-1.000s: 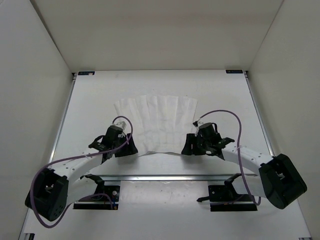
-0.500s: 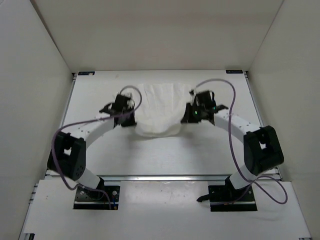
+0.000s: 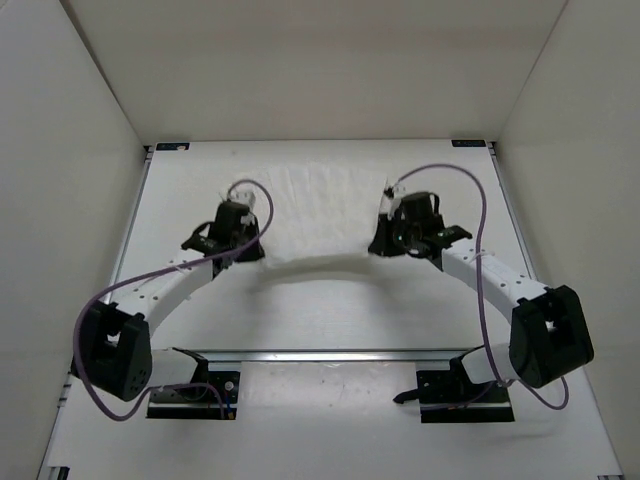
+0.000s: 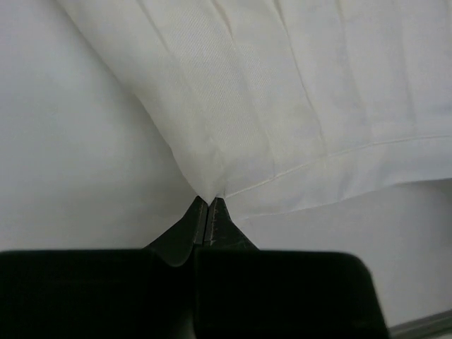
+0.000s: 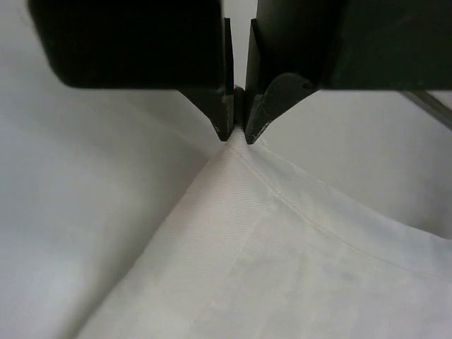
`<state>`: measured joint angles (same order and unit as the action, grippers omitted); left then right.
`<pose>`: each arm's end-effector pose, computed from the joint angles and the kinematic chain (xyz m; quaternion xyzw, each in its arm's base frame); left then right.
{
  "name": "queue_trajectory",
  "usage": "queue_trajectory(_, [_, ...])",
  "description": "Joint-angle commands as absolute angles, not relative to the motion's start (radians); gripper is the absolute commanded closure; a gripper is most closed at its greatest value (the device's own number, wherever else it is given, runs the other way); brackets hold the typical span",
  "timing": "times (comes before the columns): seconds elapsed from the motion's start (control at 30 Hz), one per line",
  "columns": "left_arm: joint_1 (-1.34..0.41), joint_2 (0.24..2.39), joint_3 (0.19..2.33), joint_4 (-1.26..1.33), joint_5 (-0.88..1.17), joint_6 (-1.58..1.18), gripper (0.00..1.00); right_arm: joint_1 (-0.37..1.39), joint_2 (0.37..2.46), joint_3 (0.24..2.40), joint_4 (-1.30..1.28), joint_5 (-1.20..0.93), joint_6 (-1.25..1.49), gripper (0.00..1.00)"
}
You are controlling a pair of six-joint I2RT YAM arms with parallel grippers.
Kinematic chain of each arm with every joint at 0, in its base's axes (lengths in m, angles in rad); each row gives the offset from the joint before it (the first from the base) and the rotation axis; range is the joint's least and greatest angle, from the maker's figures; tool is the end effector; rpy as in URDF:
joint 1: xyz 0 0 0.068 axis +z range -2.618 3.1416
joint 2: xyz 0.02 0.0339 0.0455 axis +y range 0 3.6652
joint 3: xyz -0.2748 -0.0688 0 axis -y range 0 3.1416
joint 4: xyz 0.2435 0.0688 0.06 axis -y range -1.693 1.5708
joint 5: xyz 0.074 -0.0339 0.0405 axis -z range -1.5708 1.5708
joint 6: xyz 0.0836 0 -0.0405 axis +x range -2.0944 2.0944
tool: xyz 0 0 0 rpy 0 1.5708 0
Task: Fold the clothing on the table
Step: Flatten the skirt out, then fold the skirt
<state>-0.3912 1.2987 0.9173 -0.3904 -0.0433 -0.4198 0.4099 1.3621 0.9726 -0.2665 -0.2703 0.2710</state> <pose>0.2855 -0.1139 0.2334 -0.0216 0.9208 -0.1351 0.3652 0.2971 0.1534 0.2511 -0.1211 0.8828 0.2601 0.3721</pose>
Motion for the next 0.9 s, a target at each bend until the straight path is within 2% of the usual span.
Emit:
queue_trajectory(0.0, [-0.429, 1.260, 0.712, -0.407, 0.038, -0.482, 1.00, 0.442, 1.289, 0.803, -0.351, -0.288, 0.314, 1.00])
queue_trajectory(0.2, [-0.548, 1.064, 0.631, -0.581, 0.002, -0.518, 1.00, 0.442, 1.045, 0.706, -0.578, -0.334, 0.316, 1.00])
queue_trajectory(0.43, [-0.523, 0.799, 0.655, -0.804, 0.047, -0.540, 1.00, 0.403, 0.766, 0.701, -0.794, -0.460, 0.344, 1.00])
queue_trajectory(0.67, [-0.526, 0.698, 0.709, -0.935, 0.133, -0.552, 1.00, 0.426, 0.606, 0.678, -0.957, -0.525, 0.400, 1.00])
queue_trajectory(0.73, [-0.483, 0.664, 0.750, -0.962, 0.141, -0.542, 1.00, 0.408, 0.565, 0.704, -1.011, -0.517, 0.399, 1.00])
queue_trajectory(0.87, [-0.384, 0.733, 0.866, -0.941, 0.173, -0.476, 1.00, 0.318, 0.572, 0.744, -1.011, -0.567, 0.327, 1.00])
